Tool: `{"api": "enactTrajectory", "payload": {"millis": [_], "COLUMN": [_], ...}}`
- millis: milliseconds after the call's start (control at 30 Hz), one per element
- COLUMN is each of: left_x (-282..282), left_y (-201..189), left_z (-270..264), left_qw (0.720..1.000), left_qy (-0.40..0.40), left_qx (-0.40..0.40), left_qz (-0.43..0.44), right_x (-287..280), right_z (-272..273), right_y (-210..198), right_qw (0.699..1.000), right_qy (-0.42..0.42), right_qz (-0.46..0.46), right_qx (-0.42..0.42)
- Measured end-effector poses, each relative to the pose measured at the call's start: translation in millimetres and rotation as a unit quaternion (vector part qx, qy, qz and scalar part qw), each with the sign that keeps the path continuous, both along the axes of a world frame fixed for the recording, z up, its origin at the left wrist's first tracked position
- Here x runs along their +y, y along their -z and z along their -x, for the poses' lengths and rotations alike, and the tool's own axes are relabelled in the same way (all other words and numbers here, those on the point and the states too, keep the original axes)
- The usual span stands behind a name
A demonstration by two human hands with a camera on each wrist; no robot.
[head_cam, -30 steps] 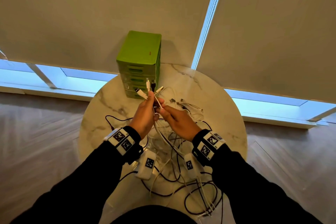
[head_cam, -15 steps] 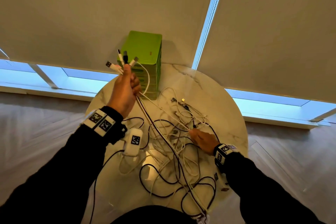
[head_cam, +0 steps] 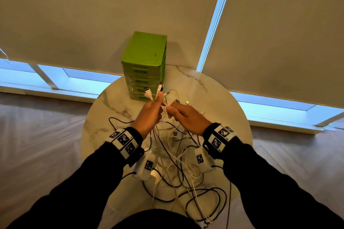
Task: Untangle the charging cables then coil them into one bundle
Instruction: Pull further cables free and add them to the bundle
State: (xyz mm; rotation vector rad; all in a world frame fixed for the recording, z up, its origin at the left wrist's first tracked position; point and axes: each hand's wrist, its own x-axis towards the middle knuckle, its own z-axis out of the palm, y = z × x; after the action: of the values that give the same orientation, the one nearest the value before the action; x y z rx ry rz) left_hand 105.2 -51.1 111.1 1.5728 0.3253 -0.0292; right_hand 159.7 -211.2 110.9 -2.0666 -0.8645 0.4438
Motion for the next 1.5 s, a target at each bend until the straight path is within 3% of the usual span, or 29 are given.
{"api": "enactTrajectory", "payload": {"millis": [200,333,433,500,633,733,867,1033,1100,1233,1367,1500], "left_x": [6,13,1,-13,-50,-72,-96,-121,-131,-156,-173,-179], "left_y": [-1,-6,-6,-6,-13,-23,-33,-31,-30,-30,-14,1], "left_z": [-9,-9,-7,-8,-12,-15,-22,-20,-15,-2,5,13], "left_qw": [0.997,0.994,0.995,0.996,0.992,0.985,0.986,0.979,0.975,0.966,0.958,0.951], "left_qy": [-0.056,-0.069,-0.030,-0.001,0.068,0.103,0.109,0.150,0.170,0.215,0.226,0.246], "left_qx": [-0.046,-0.078,-0.081,-0.084,-0.107,-0.132,-0.122,-0.106,-0.095,-0.079,-0.034,-0.023], "left_qz": [-0.013,-0.041,-0.050,-0.038,-0.023,-0.028,0.026,0.084,0.106,0.121,0.173,0.183], "right_x": [-10,-51,-71,-73,-70,-78,-110,-149,-160,-176,-207,-245], "right_z": [5,-1,0,6,31,48,60,74,78,92,112,144], "right_y": [4,43,55,50,7,-18,-43,-74,-77,-64,-16,54], "right_qw": [0.995,0.976,0.966,0.972,0.994,0.995,0.970,0.932,0.944,0.967,0.919,0.835], "right_qy": [-0.028,0.001,0.068,0.091,0.071,0.094,0.217,0.321,0.312,0.215,0.236,0.261], "right_qz": [0.048,0.216,0.246,0.202,0.080,-0.003,-0.101,-0.165,-0.101,0.135,0.300,0.426], "right_qx": [0.079,0.022,-0.034,-0.077,0.020,0.014,-0.037,-0.039,-0.044,-0.014,0.102,0.233]}}
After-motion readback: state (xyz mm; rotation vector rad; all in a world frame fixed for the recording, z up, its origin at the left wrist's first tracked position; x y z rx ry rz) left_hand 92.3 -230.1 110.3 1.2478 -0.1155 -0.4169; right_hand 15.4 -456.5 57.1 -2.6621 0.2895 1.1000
